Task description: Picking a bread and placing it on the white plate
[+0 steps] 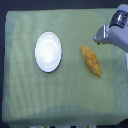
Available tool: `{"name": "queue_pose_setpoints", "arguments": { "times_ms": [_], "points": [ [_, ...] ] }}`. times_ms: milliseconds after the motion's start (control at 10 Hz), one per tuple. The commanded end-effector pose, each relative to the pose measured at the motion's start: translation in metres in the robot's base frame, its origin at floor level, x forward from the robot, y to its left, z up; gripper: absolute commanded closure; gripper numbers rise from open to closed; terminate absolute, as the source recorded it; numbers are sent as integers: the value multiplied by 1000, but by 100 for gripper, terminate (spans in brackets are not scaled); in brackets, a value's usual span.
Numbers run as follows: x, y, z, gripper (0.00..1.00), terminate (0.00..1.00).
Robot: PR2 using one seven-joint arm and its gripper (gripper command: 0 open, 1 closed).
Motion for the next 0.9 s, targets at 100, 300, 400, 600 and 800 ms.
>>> {"name": "queue_pose_setpoints", "arguments": {
  "times_ms": [100,300,400,600,800],
  "points": [
    [5,0,-1,0,0],
    [8,3,-7,0,0],
    [7,9,-13,0,0],
    [12,20,-23,0,0],
    [14,27,-37,0,0]
  ]
}}
